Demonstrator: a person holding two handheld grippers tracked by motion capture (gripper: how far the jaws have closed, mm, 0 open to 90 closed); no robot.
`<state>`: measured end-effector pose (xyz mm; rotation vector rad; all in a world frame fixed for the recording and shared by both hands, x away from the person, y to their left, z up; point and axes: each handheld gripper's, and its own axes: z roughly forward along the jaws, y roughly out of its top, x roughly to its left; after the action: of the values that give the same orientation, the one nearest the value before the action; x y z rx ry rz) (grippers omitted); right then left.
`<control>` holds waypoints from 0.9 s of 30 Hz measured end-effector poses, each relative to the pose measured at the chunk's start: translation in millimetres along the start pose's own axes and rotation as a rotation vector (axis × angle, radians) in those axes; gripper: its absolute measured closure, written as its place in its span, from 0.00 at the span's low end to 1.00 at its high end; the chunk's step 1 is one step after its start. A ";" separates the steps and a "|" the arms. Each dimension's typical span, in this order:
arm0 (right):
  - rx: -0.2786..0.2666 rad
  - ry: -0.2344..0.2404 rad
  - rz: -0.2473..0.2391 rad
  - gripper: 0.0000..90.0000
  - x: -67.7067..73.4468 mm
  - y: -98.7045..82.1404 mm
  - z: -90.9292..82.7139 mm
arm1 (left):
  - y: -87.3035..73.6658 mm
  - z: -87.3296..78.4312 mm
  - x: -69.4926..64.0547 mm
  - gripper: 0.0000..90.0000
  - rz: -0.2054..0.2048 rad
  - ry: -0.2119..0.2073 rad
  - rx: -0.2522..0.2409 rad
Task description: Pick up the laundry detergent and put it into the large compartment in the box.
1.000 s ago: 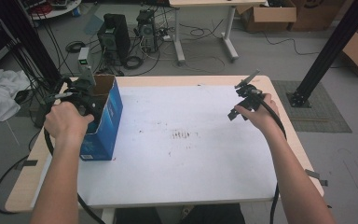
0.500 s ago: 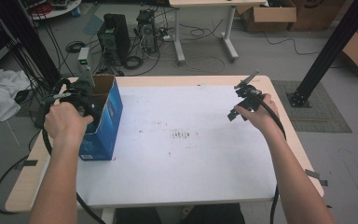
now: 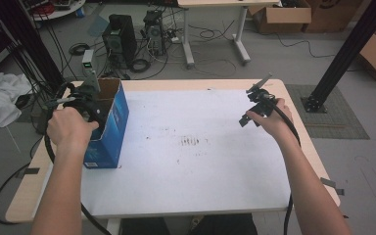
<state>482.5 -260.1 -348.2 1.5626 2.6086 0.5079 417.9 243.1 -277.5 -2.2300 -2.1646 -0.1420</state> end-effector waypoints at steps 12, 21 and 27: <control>0.001 -0.001 -0.001 0.29 -0.3 -0.2 -1.1 | -1.6 -5.4 -0.6 0.37 0.005 -0.011 -0.021; -0.005 -0.001 0.000 0.29 0.3 -0.4 -3.7 | -7.3 -31.3 3.3 0.23 0.002 -0.010 -0.067; -0.006 -0.001 -0.001 0.27 1.4 -1.3 -6.6 | -14.2 -56.9 2.5 0.22 0.050 -0.010 -0.110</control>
<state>479.3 -261.1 -342.2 1.5586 2.6045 0.5143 401.2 241.2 -221.3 -2.3453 -2.1541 -0.2557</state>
